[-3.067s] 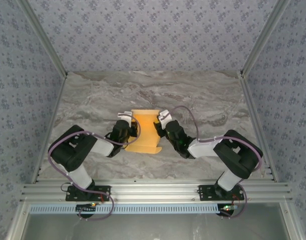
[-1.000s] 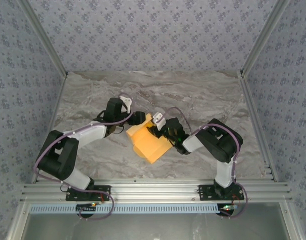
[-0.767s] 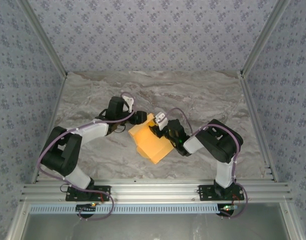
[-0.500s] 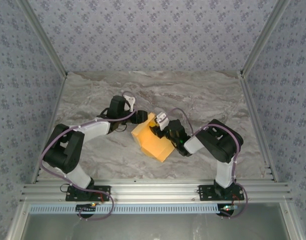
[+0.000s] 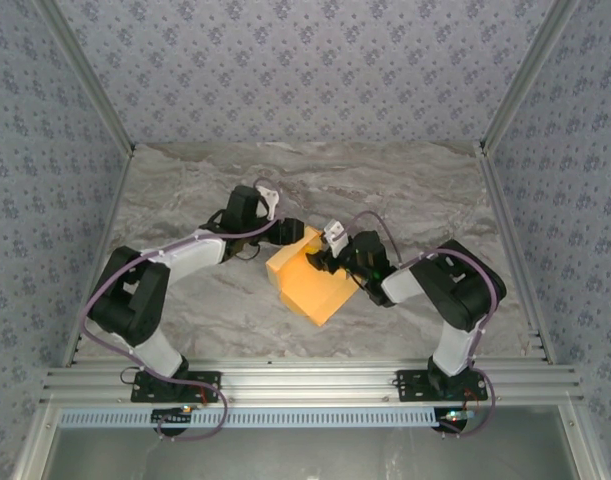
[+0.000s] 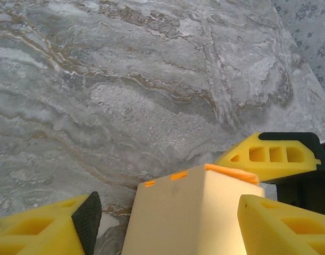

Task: Fold the paper box

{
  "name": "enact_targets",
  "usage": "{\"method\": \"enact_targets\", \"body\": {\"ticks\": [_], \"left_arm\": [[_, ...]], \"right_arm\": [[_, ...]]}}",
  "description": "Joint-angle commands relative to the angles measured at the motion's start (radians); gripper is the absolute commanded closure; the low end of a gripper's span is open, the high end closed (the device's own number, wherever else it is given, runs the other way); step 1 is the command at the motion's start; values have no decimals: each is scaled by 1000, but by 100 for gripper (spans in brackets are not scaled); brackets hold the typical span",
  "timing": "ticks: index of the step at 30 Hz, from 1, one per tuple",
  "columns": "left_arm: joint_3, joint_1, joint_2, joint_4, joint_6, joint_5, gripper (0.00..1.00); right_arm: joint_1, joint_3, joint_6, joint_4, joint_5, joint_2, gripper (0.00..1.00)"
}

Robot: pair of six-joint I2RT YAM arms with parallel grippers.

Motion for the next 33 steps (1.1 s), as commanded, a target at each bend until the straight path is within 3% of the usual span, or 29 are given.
{"method": "enact_targets", "body": {"ticks": [1,17,23,26,33], "left_arm": [[42,-9,19,-34,20,15,29],[151,-31,135,-70,46,26,32],[167,-38,157,-80,47,38,34],[169,-43,157,-87,44,46,36],[137,-47,144,-79,7,82,45]], "right_arm": [[-21,-10,-40,-45,-64,-26,40],[-74,42,-73,-214,-162,-66,46],[-46,55,-121,-213,-94,-69,60],[-18,66,-162,-217,0,-60,67],[72,85,-155,-159,224,-14,63]]}}
